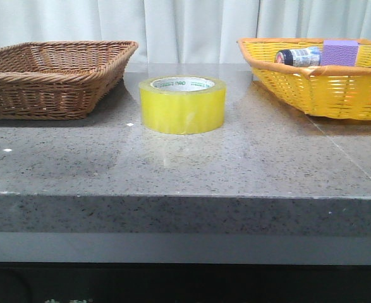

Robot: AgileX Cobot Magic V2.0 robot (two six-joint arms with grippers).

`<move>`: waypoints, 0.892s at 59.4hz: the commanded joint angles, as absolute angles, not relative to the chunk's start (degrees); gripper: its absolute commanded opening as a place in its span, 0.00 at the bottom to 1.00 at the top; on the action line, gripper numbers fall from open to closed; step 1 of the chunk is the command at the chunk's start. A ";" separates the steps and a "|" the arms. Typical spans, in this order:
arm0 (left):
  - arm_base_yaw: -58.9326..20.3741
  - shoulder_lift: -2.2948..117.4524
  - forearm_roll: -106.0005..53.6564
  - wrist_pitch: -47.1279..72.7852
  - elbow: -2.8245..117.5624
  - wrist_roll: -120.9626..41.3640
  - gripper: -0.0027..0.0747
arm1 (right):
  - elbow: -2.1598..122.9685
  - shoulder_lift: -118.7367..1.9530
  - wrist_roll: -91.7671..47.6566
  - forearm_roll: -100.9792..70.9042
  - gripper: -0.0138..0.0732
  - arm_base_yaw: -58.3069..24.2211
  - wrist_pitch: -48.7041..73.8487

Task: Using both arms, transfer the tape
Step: 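Move the left gripper over the tape roll and lower onto its rim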

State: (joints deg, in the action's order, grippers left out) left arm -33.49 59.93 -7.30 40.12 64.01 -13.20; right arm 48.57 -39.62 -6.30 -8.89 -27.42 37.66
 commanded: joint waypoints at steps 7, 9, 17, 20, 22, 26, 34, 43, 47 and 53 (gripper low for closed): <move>-33.95 67.65 -7.68 40.40 74.06 -18.50 0.76 | 49.98 -39.39 -6.09 -9.40 0.60 -27.28 33.26; -34.06 69.11 -7.68 40.71 75.34 -19.53 0.76 | 49.98 -39.39 -6.09 -9.40 0.60 -27.28 33.26; -34.06 74.83 -7.79 44.37 80.53 -23.95 0.76 | 49.98 -39.39 -6.09 -9.40 0.60 -27.28 33.26; -34.06 76.96 -7.92 46.68 82.91 -25.37 0.76 | 49.98 -39.39 -6.09 -9.40 0.60 -27.28 33.26; -34.06 78.47 -7.92 48.45 84.40 -26.37 0.76 | 49.98 -39.39 -6.09 -9.40 0.60 -27.28 33.26; -34.06 81.36 -8.35 52.04 87.32 -29.02 0.76 | 49.98 -39.39 -6.09 -9.40 0.60 -27.28 33.26; -34.06 86.12 -12.16 57.43 91.85 -38.29 0.76 | 49.98 -39.39 -6.09 -9.40 0.60 -27.28 33.26; -34.06 90.32 -16.32 59.87 94.97 -47.76 0.75 | 49.98 -39.39 -6.09 -9.40 0.60 -27.28 33.26; -34.06 91.73 -17.44 60.10 95.98 -50.63 0.75 | 49.98 -39.39 -6.09 -9.40 0.60 -27.28 33.26; -34.06 93.92 -18.17 60.80 97.18 -53.20 0.75 | 49.98 -39.39 -6.09 -9.40 0.60 -27.28 33.26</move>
